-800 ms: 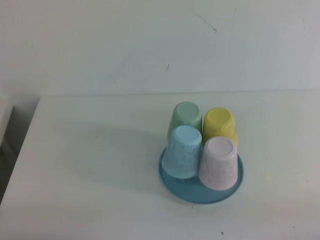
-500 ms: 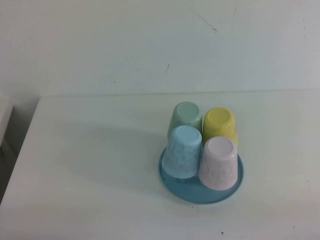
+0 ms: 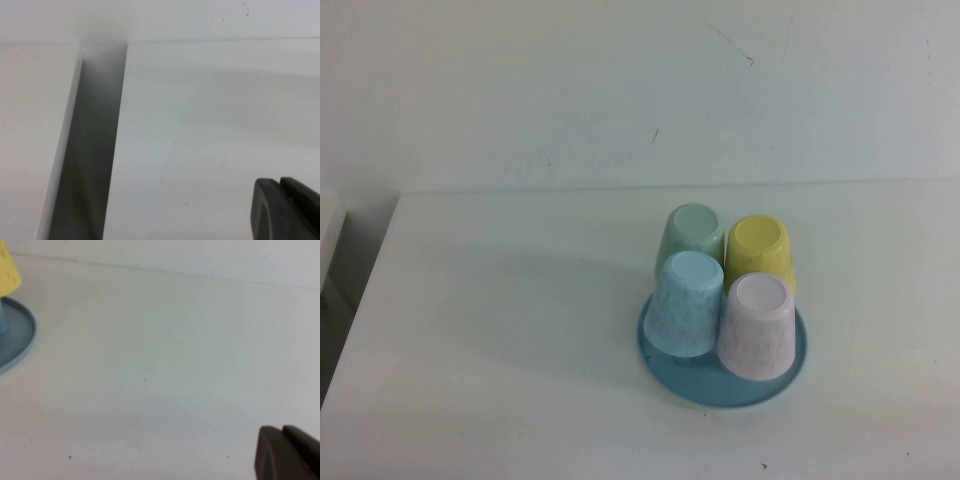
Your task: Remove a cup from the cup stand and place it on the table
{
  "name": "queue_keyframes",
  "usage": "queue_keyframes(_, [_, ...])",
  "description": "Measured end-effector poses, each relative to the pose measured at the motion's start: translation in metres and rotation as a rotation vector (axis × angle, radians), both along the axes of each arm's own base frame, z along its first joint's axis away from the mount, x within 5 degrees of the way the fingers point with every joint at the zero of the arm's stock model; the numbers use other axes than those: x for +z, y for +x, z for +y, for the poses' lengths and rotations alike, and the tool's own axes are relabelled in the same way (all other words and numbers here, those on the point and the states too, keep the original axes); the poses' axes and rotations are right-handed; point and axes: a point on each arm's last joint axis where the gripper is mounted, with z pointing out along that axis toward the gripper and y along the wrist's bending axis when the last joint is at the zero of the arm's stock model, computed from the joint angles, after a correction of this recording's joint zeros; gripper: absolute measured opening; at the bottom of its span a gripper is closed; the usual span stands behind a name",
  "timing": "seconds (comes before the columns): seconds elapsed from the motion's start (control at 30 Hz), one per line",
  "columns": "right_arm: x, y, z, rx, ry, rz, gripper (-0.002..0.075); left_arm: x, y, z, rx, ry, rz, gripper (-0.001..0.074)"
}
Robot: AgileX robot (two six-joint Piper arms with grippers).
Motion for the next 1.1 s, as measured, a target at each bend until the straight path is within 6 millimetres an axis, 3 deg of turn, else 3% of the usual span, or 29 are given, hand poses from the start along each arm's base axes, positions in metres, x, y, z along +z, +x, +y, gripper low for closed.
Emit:
queue_keyframes(0.27, [0.000, 0.000, 0.000, 0.000, 0.000, 0.000, -0.0003, 0.000, 0.000, -0.001, -0.003, -0.035, 0.000, -0.0003])
queue_keyframes(0.4, [0.000, 0.000, 0.000, 0.000, 0.000, 0.000, -0.0003, 0.001, 0.000, -0.004, -0.009, -0.147, -0.010, -0.0003])
queue_keyframes(0.63, [0.000, 0.000, 0.000, 0.000, 0.000, 0.000, -0.0003, 0.019, 0.003, -0.012, 0.017, -0.829, -0.121, -0.0003])
queue_keyframes(0.97, [0.000, 0.000, 0.000, 0.000, 0.000, 0.000, -0.0003, 0.023, 0.003, -0.010, 0.012, -0.808, -0.179, -0.0003])
queue_keyframes(1.1, [0.000, 0.000, 0.000, 0.000, 0.000, 0.000, -0.0003, 0.032, -0.001, -0.023, -0.148, -0.603, -0.119, -0.0003])
